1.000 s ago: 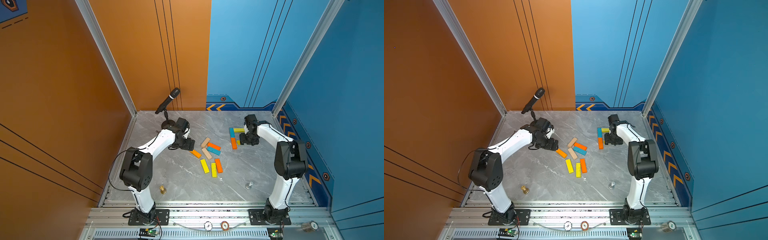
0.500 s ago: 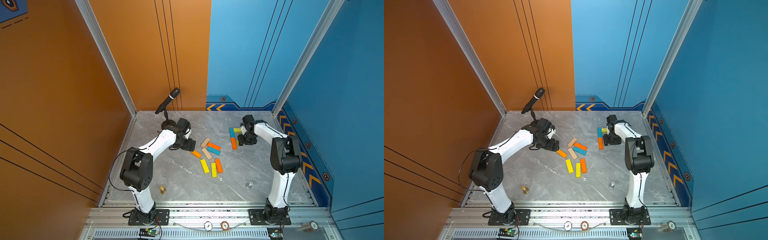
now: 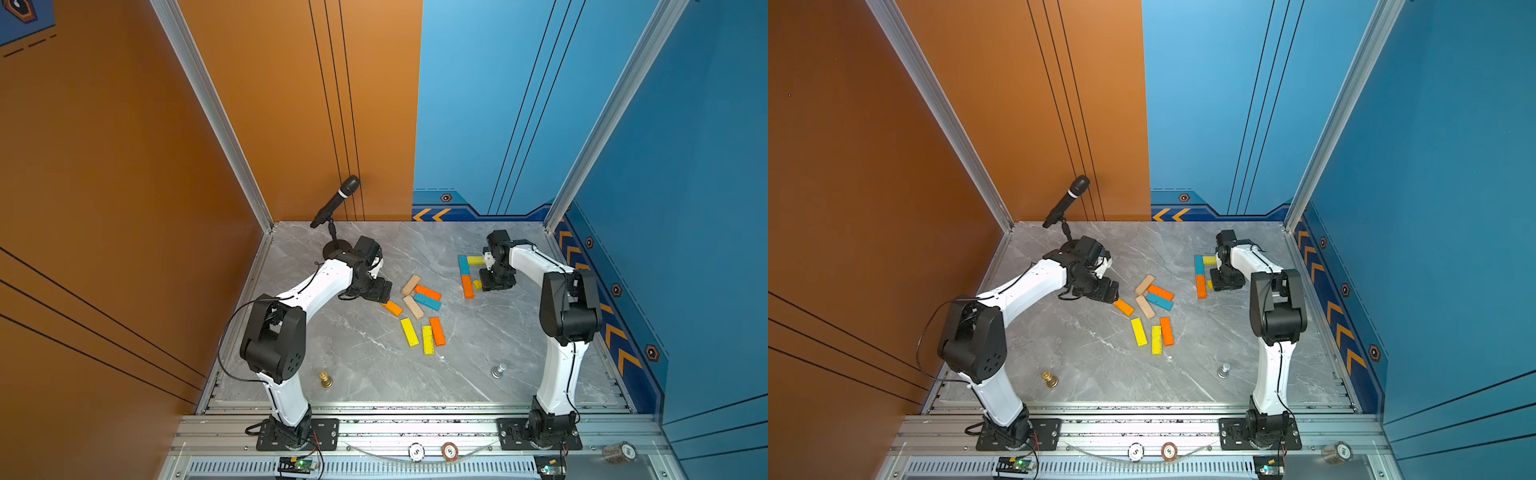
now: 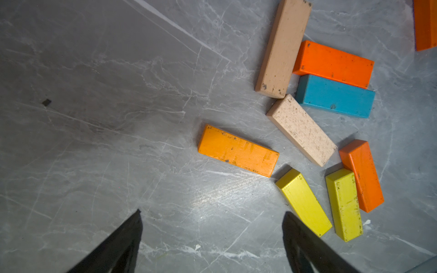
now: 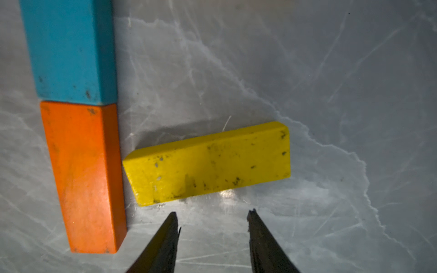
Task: Assemble the number 6 with building blocks
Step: Assemble the building block at the center of the board.
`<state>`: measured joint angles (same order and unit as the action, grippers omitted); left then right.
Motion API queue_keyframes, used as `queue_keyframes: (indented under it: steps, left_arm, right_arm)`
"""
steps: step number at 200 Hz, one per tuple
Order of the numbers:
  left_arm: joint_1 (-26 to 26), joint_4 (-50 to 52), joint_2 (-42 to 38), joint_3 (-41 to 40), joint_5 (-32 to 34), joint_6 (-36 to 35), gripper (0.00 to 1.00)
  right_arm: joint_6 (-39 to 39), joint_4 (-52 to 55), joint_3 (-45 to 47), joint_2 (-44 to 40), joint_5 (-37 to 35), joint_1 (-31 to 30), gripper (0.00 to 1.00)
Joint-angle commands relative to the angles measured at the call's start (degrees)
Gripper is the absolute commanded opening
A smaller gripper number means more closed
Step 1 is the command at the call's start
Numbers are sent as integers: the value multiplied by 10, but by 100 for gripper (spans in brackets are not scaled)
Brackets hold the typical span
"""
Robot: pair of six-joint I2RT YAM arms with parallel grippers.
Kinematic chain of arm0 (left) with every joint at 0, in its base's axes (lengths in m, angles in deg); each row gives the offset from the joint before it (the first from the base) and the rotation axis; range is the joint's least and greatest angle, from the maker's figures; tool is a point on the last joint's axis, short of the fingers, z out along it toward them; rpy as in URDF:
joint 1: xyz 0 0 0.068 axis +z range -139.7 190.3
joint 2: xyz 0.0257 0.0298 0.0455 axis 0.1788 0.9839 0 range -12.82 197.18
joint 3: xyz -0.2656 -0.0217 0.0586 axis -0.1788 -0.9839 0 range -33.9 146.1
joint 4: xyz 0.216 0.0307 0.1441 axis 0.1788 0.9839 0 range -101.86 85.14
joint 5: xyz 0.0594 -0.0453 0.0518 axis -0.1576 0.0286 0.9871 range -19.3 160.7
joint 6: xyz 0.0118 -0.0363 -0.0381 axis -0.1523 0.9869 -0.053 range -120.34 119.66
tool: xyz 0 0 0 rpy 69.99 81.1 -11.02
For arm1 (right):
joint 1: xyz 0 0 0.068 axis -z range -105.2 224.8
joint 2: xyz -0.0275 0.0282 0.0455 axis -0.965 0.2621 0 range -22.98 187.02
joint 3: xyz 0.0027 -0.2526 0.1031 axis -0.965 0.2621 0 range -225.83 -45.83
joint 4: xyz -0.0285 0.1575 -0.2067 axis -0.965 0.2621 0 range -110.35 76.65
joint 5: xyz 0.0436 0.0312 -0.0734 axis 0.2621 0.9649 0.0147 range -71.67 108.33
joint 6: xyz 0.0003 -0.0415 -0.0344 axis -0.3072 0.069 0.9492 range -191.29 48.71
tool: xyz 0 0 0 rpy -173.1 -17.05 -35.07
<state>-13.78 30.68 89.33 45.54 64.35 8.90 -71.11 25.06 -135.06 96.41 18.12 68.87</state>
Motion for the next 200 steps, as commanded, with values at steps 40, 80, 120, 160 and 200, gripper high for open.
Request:
queue_keyframes:
  steps: [40, 80, 120, 160, 200]
  left_arm:
    - [-7, 13, 8, 13, 7, -12, 92]
    - [-9, 14, 7, 12, 8, -13, 92]
    - [-10, 14, 8, 12, 8, -14, 92]
    - [-10, 14, 10, 13, 5, -13, 92]
    - [-11, 14, 13, 14, 8, -13, 93]
  right_arm:
    - [-4, 10, -37, 37, 2, -13, 47]
    - [-8, 21, -62, 46, 2, -24, 47]
    - [-4, 30, -55, 7, 3, -18, 47]
    - [-25, 10, -38, -46, 18, 21, 48]
    - [-53, -16, -38, -28, 0, 67, 49]
